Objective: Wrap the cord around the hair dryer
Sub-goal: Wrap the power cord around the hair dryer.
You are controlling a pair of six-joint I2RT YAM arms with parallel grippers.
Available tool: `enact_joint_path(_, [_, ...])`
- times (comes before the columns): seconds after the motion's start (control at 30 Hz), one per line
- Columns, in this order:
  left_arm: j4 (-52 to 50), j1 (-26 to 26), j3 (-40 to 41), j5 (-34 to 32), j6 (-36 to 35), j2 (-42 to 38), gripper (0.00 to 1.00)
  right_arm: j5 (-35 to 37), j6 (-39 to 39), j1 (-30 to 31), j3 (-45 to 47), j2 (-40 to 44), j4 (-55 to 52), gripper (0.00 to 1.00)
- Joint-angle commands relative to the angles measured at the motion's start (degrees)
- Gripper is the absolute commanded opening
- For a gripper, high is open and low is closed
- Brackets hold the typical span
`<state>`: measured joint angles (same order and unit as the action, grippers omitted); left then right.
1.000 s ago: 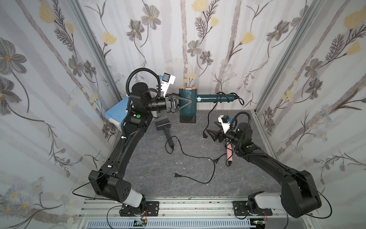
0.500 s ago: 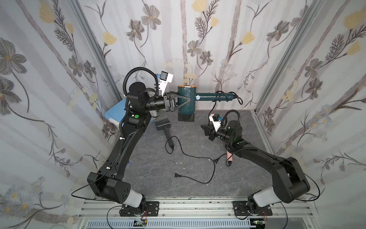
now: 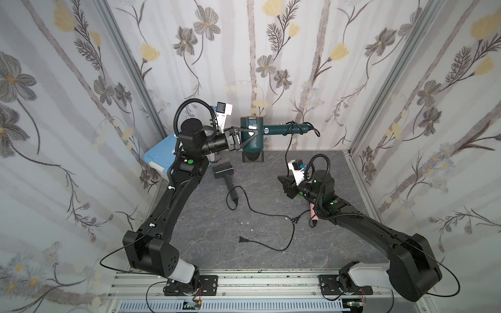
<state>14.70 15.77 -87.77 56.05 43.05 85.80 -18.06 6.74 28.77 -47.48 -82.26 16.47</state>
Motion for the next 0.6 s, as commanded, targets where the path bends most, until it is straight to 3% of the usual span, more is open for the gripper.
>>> enact_joint_path(0.0, [7.91, -0.04, 3.46, -7.87, 1.99, -1.15, 0.00, 13.36, 2.37, 1.93, -2.18, 3.74, -16.34, 0.00])
enact_joint_path(0.17, [8.03, 0.80, 6.23, -10.77, 0.12, -0.47, 0.00, 17.68, 0.26, 5.38, -14.29, 2.10, -41.90, 0.00])
enact_joint_path(0.27, [-0.75, 3.07, 4.89, -11.07, -8.78, 0.09, 0.00, 22.20, -3.37, 9.04, -25.70, -2.71, -56.78, 0.00])
enact_joint_path(0.43, [-25.04, 7.79, -2.11, -13.75, -30.69, 1.89, 0.00, 33.35, -8.16, 13.05, -47.24, -10.96, -76.20, 0.00])
enact_joint_path(0.57, [-35.49, 9.31, -2.50, -16.03, -39.52, 2.82, 0.00, 42.74, -11.72, 13.32, -60.95, -14.92, -85.42, 0.00])
